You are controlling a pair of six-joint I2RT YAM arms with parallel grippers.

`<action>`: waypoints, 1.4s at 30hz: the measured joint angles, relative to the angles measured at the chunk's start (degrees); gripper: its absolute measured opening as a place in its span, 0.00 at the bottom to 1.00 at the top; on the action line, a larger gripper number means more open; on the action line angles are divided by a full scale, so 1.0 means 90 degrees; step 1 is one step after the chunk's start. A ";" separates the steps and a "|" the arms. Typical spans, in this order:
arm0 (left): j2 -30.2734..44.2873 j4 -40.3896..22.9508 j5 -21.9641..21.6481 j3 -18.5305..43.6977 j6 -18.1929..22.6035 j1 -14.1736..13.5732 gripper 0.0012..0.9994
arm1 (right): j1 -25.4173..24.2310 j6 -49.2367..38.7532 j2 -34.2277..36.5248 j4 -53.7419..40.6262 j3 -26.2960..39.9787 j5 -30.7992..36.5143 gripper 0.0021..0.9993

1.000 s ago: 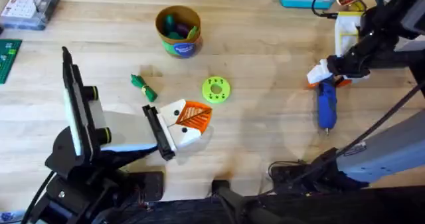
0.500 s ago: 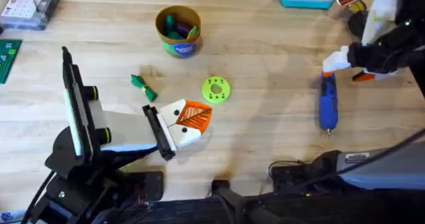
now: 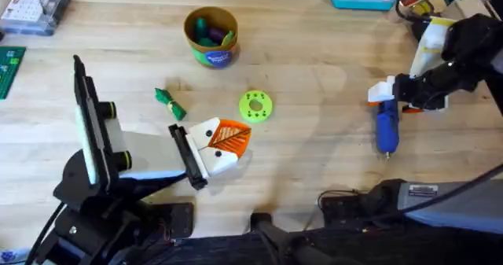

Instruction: Pick up the gripper from the table and insert it into the empty holder that is missing its gripper. Then pick up a screw, insert it into the mounting hole, and use the screwdriver to tighten it. Finally, clean up the table by picking up the vegetable and placing it into the bucket.

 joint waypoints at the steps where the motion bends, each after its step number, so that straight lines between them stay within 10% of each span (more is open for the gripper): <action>1: 0.0000 0.0000 0.0001 0.0000 0.0000 0.0000 0.01 | -0.0001 0.0016 0.0004 0.0095 -0.0023 0.0000 0.85; 23: 0.0000 0.0000 0.0000 0.0000 0.0000 0.0000 0.01 | 0.0001 0.0078 0.0401 0.0365 -0.0041 -0.0029 0.85; 28: 0.0000 0.0000 0.0001 0.0000 0.0000 0.0000 0.01 | 0.0000 0.0116 0.0402 0.0451 -0.0041 -0.0026 0.61; 34: 0.0000 0.0000 -0.0001 0.0000 0.0000 0.0000 0.01 | -0.0001 0.0131 0.0416 0.0446 -0.0046 0.0010 0.05; 42: -0.0001 0.0000 0.0001 0.0000 0.0000 0.0000 0.01 | 0.0000 0.0145 0.0405 0.0435 -0.0046 0.0017 0.02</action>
